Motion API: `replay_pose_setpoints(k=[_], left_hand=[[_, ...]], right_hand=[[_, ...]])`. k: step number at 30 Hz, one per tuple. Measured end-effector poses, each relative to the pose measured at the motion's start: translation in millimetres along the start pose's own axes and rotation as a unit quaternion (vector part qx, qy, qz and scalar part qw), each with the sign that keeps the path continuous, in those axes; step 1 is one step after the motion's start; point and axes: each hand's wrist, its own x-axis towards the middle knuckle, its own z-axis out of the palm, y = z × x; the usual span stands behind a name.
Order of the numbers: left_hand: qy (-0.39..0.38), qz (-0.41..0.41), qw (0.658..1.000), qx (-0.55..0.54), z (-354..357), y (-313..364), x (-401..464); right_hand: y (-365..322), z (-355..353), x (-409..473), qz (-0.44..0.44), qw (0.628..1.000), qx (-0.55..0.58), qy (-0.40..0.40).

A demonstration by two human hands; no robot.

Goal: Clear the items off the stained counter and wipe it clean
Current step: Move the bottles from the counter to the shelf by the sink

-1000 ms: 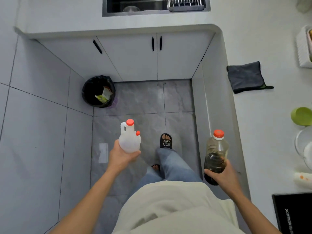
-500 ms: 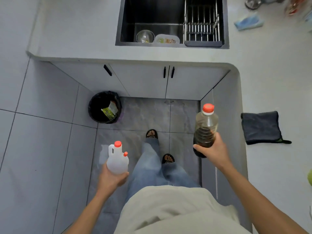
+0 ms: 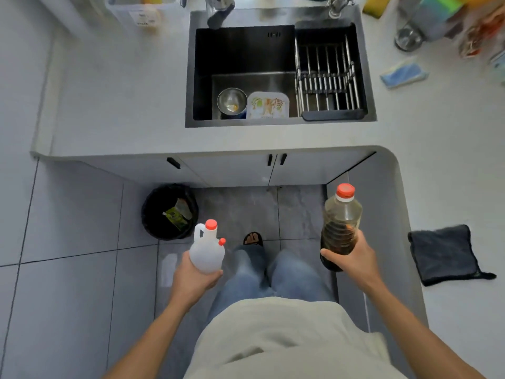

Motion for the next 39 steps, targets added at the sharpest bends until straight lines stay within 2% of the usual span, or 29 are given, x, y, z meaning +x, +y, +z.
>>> replay_pose_setpoints(k=[4, 12, 19, 22, 27, 33, 39], left_hand=[[-0.037, 0.054, 0.997, 0.033, 4, 61, 34], [-0.104, 0.113, 0.976, 0.156, 46, 163, 98], [-0.086, 0.167, 0.949, 0.254, 78, 233, 110], [-0.095, 0.218, 0.94, 0.244, 93, 273, 102], [-0.154, 0.291, 0.923, 0.2, 137, 368, 95], [-0.242, 0.368, 0.884, 0.155, 226, 493, 102], [-0.284, 0.424, 0.846, 0.155, 325, 608, 118]], right_hand=[[12, -7, -4, 0.048, 0.998, 0.035, 0.027], [41, -29, 0, 0.136, 0.983, 0.103, 0.071], [24, -73, 43, 0.149, 0.973, 0.128, 0.123], [5, -102, 65, 0.149, 0.967, 0.147, 0.146], [-25, -150, 99, 0.126, 0.954, 0.182, 0.204], [-47, -207, 164, 0.098, 0.928, 0.223, 0.281], [-45, -253, 253, 0.108, 0.884, 0.278, 0.36]])
